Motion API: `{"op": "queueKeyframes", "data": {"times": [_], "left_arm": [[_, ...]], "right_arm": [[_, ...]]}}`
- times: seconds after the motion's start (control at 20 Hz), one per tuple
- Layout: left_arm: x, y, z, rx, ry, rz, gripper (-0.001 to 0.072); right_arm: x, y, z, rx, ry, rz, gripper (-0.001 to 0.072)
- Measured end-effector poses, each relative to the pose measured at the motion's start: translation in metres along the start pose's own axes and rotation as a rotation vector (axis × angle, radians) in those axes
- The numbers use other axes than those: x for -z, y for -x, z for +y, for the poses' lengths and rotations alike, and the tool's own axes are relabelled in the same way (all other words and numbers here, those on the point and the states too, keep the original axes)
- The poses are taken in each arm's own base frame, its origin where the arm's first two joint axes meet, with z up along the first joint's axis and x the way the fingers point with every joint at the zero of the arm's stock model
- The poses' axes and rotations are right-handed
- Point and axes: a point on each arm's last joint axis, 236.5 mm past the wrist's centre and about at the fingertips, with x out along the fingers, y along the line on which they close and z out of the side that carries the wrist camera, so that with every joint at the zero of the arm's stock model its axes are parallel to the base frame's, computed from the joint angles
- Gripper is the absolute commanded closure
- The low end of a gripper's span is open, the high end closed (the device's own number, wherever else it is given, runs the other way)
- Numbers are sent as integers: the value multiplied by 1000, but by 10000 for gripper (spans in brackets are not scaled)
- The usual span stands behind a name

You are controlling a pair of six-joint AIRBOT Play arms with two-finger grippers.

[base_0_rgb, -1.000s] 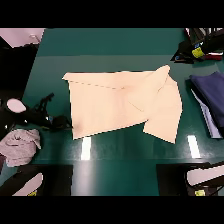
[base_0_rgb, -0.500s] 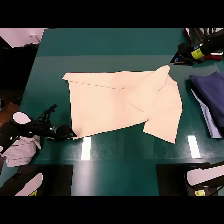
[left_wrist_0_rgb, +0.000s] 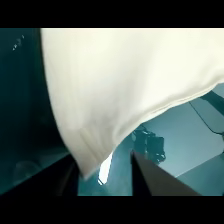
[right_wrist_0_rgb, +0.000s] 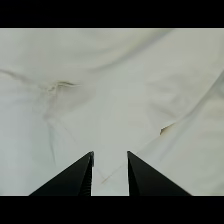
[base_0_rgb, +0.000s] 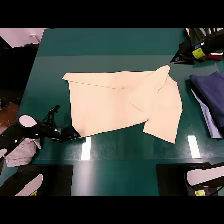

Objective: Fold the shirts.

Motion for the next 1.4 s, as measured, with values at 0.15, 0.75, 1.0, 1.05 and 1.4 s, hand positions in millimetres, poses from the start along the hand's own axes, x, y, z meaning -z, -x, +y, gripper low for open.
{"op": "queueKeyframes", "data": {"times": [0.15,0.75,1.0,1.05,1.4], "left_arm": [[-8,-2,-8,-1,-26,-31,681],[-75,81,-14,-293,-314,-146,681],[-80,99,14,-439,-308,-147,680],[-81,100,14,-439,-300,-149,680],[-80,98,8,-411,-272,-153,680]], "right_arm": [[-1,11,-1,7,1,-20,459],[118,1,-86,43,-187,209,454],[194,-24,-131,32,-355,276,267],[206,-30,-135,20,-380,289,279],[260,-74,-136,-41,-467,343,280]]}}
